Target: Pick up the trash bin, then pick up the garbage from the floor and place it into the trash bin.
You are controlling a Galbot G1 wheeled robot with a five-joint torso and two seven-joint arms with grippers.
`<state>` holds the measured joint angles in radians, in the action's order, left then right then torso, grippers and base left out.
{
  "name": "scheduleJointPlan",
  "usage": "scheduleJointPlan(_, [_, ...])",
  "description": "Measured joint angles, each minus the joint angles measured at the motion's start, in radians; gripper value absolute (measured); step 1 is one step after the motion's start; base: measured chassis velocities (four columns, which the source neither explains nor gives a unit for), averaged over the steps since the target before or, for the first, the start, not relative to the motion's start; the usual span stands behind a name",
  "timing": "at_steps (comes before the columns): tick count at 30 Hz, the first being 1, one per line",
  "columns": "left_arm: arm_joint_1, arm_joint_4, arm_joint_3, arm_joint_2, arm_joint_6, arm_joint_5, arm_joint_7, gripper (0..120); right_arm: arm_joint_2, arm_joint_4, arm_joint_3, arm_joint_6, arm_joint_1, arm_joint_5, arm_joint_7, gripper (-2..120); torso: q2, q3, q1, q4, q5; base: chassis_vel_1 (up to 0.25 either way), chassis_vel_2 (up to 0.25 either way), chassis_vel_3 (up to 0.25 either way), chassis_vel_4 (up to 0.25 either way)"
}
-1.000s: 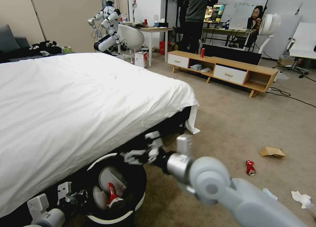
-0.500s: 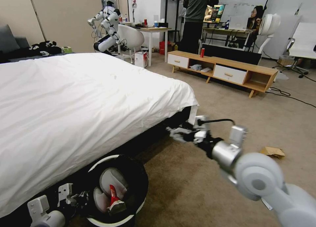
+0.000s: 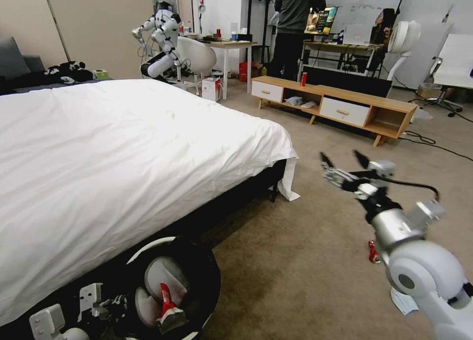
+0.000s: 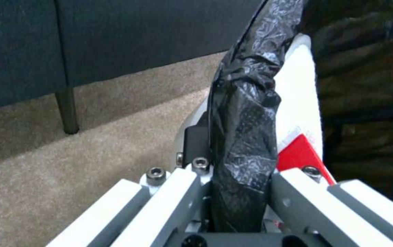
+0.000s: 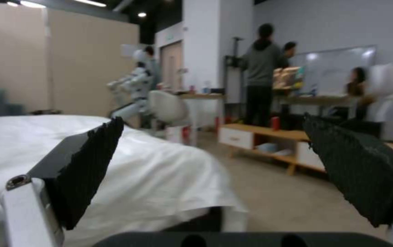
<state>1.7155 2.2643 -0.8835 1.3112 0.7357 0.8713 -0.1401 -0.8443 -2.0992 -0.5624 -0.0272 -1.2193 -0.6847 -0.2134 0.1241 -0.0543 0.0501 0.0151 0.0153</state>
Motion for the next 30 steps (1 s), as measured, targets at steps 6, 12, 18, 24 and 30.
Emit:
scheduleJointPlan(6, [0.001, -0.005, -0.002, 0.001, 0.0, -0.011, 0.01, 1, -0.036, 0.042, -0.113, -0.103, -0.132, 0.122, 0.015, 100, 0.0, 0.0, 0.0, 0.0001, 0.0002, 0.0, 0.0, 0.0, 0.0])
scheduleJointPlan(12, [-0.002, -0.011, 0.001, 0.012, 0.0, -0.027, 0.026, 1, -0.1, 0.085, -0.229, -0.207, -0.268, 0.24, 0.037, 100, 0.0, 0.0, 0.0, 0.0001, 0.0004, 0.0, 0.0, 0.0, 0.0])
scheduleJointPlan(18, [-0.01, -0.022, 0.01, 0.02, 0.0, -0.042, 0.043, 1, -0.201, 0.122, -0.276, -0.278, -0.367, 0.366, 0.055, 100, 0.0, 0.0, 0.0, 0.0, 0.0003, 0.0, 0.0, 0.0, 0.0])
scheduleJointPlan(24, [-0.012, -0.032, 0.012, 0.019, 0.0, -0.045, 0.055, 1, -0.322, 0.152, -0.27, -0.328, -0.421, 0.444, 0.055, 100, 0.0, 0.0, 0.0, 0.0, 0.0002, 0.0, 0.0, 0.0, 0.0])
scheduleJointPlan(30, [-0.019, -0.05, 0.019, 0.015, 0.0, -0.051, 0.063, 1, -0.39, 0.187, -0.259, -0.36, -0.443, 0.471, 0.05, 100, 0.0, 0.0, 0.0, -0.0002, 0.0004, 0.0, 0.0, 0.0, 0.0])
